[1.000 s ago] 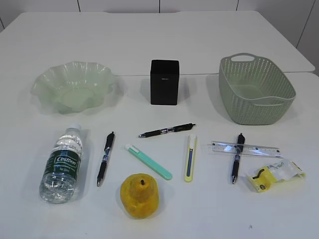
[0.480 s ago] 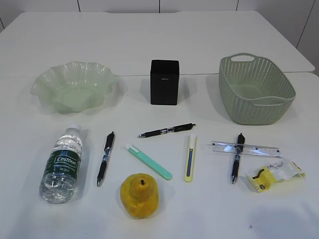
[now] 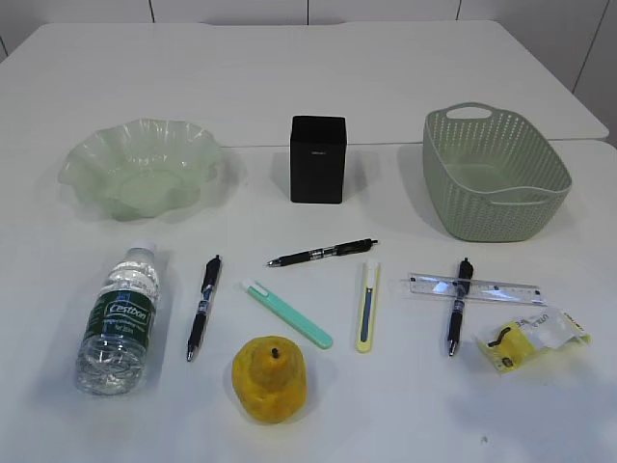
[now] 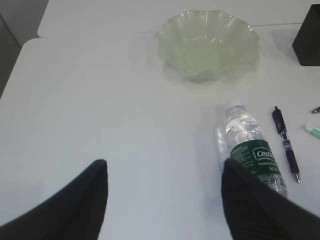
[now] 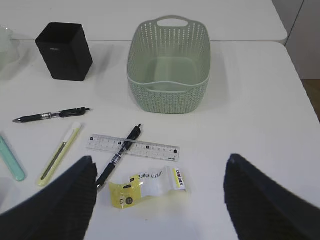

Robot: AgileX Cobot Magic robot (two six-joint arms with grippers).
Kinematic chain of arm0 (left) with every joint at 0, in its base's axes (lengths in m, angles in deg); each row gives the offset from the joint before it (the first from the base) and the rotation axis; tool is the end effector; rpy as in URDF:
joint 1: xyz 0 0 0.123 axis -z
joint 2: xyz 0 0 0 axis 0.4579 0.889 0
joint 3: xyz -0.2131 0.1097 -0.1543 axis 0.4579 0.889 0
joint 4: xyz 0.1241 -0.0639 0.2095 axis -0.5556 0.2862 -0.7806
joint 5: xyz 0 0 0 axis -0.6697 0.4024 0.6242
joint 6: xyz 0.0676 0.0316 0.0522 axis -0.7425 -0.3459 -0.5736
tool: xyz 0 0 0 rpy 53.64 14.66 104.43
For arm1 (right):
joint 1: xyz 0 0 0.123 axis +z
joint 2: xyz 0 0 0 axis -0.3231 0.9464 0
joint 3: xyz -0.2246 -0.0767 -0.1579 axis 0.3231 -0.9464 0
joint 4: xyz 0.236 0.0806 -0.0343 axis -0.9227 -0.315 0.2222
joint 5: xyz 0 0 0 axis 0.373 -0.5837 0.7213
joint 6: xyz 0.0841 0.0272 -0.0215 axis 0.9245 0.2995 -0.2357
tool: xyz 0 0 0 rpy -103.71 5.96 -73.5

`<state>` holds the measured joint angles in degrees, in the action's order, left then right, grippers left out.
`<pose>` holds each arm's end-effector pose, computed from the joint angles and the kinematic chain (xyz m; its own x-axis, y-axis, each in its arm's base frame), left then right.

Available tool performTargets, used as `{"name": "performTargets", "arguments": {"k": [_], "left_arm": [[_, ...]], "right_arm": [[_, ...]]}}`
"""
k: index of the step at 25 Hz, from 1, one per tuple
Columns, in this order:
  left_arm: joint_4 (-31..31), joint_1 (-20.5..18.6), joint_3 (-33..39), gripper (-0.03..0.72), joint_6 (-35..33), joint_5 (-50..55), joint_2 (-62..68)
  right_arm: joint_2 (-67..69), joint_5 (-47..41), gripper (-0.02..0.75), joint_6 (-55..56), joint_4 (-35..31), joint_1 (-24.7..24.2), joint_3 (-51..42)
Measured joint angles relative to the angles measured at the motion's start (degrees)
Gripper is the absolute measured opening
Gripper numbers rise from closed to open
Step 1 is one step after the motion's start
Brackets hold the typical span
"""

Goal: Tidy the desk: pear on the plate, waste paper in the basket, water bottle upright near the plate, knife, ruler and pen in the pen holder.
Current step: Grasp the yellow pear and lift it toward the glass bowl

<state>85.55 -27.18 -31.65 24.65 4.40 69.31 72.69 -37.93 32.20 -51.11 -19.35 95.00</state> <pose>0.0873 0.0016 0.3261 -0.5170 -0.0204 -0.8558 -0.0256 0.9996 -0.0084 0.1014 0.0025 0.3206 -0.4932 -0.0151 -0.8698 -0.0334 0.9994 0.0016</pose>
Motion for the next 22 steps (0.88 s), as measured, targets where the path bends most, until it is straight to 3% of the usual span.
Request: {"name": "performTargets", "arguments": {"k": [7,17,22], "left_arm": [[-2.26,7.17,-6.98,0.5,-0.77,-1.09,10.82],[-2.34,19.72,-22.49,0.498,-5.67,8.17,33.04],[3.4,23.82,-26.06,0.486,-10.15,8.39,44.2]], "right_arm": [[8.5,-4.13,0.587,-2.23,0.0,0.0,4.61],[16.92,-9.76,0.587,-2.47,-1.0,0.0,8.79],[17.34,-10.09,0.587,-2.57,-1.47,0.0,8.79]]}}
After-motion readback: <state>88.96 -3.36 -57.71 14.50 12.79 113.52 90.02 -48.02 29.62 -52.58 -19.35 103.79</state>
